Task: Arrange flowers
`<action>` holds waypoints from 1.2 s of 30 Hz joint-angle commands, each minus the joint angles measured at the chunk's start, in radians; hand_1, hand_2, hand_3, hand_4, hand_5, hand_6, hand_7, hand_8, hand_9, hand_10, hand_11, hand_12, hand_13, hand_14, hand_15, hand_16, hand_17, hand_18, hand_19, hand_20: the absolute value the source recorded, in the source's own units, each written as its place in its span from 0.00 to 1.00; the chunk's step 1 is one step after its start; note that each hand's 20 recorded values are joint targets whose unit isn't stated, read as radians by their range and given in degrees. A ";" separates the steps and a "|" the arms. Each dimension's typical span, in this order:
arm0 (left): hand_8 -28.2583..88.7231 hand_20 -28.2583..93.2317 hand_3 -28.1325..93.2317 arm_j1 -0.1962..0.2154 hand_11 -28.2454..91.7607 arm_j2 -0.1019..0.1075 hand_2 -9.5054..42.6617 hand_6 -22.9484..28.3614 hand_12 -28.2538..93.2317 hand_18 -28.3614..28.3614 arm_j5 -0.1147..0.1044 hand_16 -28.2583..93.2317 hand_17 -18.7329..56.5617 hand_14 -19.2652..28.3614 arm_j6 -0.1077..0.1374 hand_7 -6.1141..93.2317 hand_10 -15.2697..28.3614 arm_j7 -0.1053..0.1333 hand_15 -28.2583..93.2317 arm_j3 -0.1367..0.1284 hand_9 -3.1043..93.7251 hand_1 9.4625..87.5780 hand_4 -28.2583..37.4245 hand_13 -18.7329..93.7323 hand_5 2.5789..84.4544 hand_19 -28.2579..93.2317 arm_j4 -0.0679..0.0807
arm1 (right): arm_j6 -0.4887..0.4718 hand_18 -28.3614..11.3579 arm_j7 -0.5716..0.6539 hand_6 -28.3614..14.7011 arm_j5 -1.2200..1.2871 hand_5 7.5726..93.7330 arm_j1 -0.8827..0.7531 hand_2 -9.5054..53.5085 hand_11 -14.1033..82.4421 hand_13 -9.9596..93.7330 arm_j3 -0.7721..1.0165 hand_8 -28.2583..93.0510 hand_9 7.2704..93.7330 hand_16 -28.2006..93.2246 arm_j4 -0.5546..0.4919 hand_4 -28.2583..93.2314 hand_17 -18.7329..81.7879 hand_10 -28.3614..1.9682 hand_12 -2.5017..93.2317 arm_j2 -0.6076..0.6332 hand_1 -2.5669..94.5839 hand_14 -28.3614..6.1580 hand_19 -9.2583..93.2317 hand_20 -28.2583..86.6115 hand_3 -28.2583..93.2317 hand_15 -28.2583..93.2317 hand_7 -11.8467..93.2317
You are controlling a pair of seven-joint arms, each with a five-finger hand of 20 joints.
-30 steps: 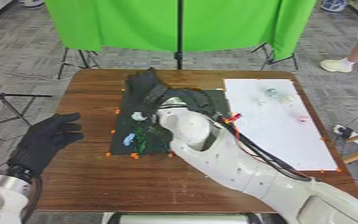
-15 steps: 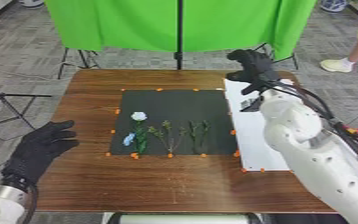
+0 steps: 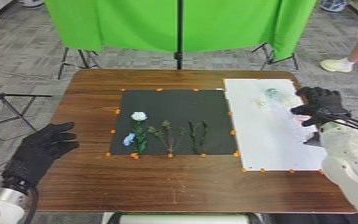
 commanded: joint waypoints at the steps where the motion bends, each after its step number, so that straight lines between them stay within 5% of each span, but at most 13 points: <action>1: 0.12 0.22 0.83 0.028 0.62 -0.010 0.33 0.59 0.39 0.93 0.000 0.18 0.21 0.84 -0.005 0.38 0.75 -0.005 0.80 0.005 0.46 0.25 0.00 0.48 0.51 0.78 0.000 | -0.050 0.29 0.042 0.58 -0.024 0.33 -0.028 0.02 0.45 0.40 0.015 0.07 0.34 0.35 0.042 0.00 0.33 0.56 0.24 0.019 0.29 0.56 0.66 0.45 0.98 0.58 0.41; 7: 0.12 0.22 0.83 0.017 0.62 -0.007 0.33 0.59 0.39 0.93 0.001 0.18 0.21 0.84 -0.003 0.38 0.75 -0.017 0.81 0.006 0.46 0.25 0.00 0.48 0.51 0.78 0.001 | -0.100 0.29 0.076 0.58 -0.031 0.34 -0.020 0.02 0.46 0.41 -0.001 0.07 0.34 0.36 0.070 0.00 0.33 0.55 0.25 0.019 0.30 0.56 0.67 0.45 0.98 0.59 0.41; 12: 0.12 0.22 0.83 0.006 0.62 -0.003 0.33 0.59 0.39 0.93 -0.001 0.18 0.21 0.84 0.002 0.38 0.75 -0.026 0.80 0.005 0.46 0.25 0.00 0.49 0.51 0.78 0.004 | -0.028 0.31 0.088 0.59 -0.039 0.35 0.012 0.02 0.51 0.45 -0.055 0.07 0.35 0.36 0.125 0.00 0.35 0.54 0.26 0.017 0.32 0.58 0.70 0.46 0.99 0.64 0.42; 17: 0.12 0.22 0.83 -0.003 0.62 -0.003 0.33 0.59 0.39 0.93 -0.001 0.18 0.21 0.84 0.001 0.38 0.75 -0.036 0.81 0.004 0.46 0.25 0.00 0.48 0.51 0.78 0.007 | 0.057 0.32 0.075 0.67 -0.028 0.40 0.051 0.05 0.60 0.59 -0.114 0.05 0.46 0.39 0.166 0.00 0.39 0.62 0.24 0.011 0.42 0.68 0.74 0.47 0.95 0.68 0.45; 21: 0.12 0.22 0.83 0.002 0.62 -0.004 0.33 0.59 0.39 0.93 -0.002 0.18 0.21 0.84 0.004 0.38 0.75 -0.033 0.80 0.002 0.46 0.25 0.00 0.48 0.51 0.78 0.003 | 0.159 0.34 0.049 0.71 -0.042 0.47 0.066 0.05 0.42 0.72 -0.155 0.05 0.67 0.49 0.188 0.00 0.45 0.76 0.42 0.009 0.49 0.76 0.79 0.50 0.87 0.66 0.45; 25: 0.12 0.22 0.83 0.004 0.62 -0.004 0.33 0.59 0.39 0.93 -0.002 0.18 0.21 0.84 0.006 0.38 0.75 -0.032 0.80 0.001 0.46 0.25 0.00 0.48 0.51 0.78 0.001 | 0.233 0.33 0.017 0.69 -0.055 0.55 0.069 0.07 0.38 0.79 -0.175 0.11 0.80 0.46 0.202 0.00 0.48 0.77 0.47 0.009 0.51 0.73 0.82 0.52 0.85 0.68 0.53; 29: 0.12 0.22 0.83 0.007 0.62 -0.007 0.33 0.59 0.39 0.93 -0.003 0.18 0.21 0.84 0.009 0.38 0.75 -0.029 0.80 -0.002 0.46 0.25 0.00 0.48 0.51 0.78 0.001 | 0.227 0.33 -0.003 0.70 -0.054 0.70 0.059 0.10 0.46 0.86 -0.170 0.13 0.89 0.45 0.187 0.00 0.52 0.77 0.42 0.000 0.53 0.73 0.85 0.54 0.86 0.69 0.55; 36: 0.12 0.22 0.83 0.009 0.62 -0.006 0.33 0.59 0.39 0.93 -0.003 0.18 0.21 0.84 0.009 0.38 0.75 -0.030 0.81 -0.019 0.46 0.25 0.00 0.48 0.51 0.78 -0.003 | 0.250 0.32 -0.073 0.68 -0.054 0.73 0.057 0.07 0.46 0.87 -0.179 0.13 0.91 0.46 0.104 0.00 0.53 0.78 0.42 -0.032 0.53 0.74 0.85 0.54 0.89 0.70 0.54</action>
